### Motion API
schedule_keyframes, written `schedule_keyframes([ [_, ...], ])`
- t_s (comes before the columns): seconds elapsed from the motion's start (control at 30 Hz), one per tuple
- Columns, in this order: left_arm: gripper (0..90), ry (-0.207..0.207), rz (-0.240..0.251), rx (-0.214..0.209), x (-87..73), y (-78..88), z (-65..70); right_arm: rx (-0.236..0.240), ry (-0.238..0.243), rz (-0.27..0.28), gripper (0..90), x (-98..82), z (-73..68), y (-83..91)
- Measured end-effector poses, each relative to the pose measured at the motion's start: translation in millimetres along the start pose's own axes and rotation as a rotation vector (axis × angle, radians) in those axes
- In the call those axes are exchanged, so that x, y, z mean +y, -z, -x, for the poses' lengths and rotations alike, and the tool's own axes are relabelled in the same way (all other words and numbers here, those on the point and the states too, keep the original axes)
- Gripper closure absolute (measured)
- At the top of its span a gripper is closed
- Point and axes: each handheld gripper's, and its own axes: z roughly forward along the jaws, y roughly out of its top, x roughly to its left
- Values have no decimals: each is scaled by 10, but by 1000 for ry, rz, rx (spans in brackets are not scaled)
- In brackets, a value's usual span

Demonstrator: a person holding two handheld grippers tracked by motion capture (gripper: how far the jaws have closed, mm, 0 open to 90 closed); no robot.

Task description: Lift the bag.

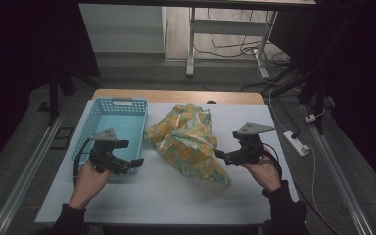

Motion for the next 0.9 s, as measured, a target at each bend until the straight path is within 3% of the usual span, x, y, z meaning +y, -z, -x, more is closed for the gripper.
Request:
schedule_keyframes([
  [0.43, 0, 34, 6, 59, -470, 212, 224, -37, -27, 9, 0, -403, -103, 189],
  [0.63, 0, 51, 8, 120, -706, 349, 309, -58, -36, -1, 0, -590, -167, 283],
  [0.9, 0, 96, 7, 162, -984, 460, 312, -110, -48, -63, 0, -864, -192, 337],
])
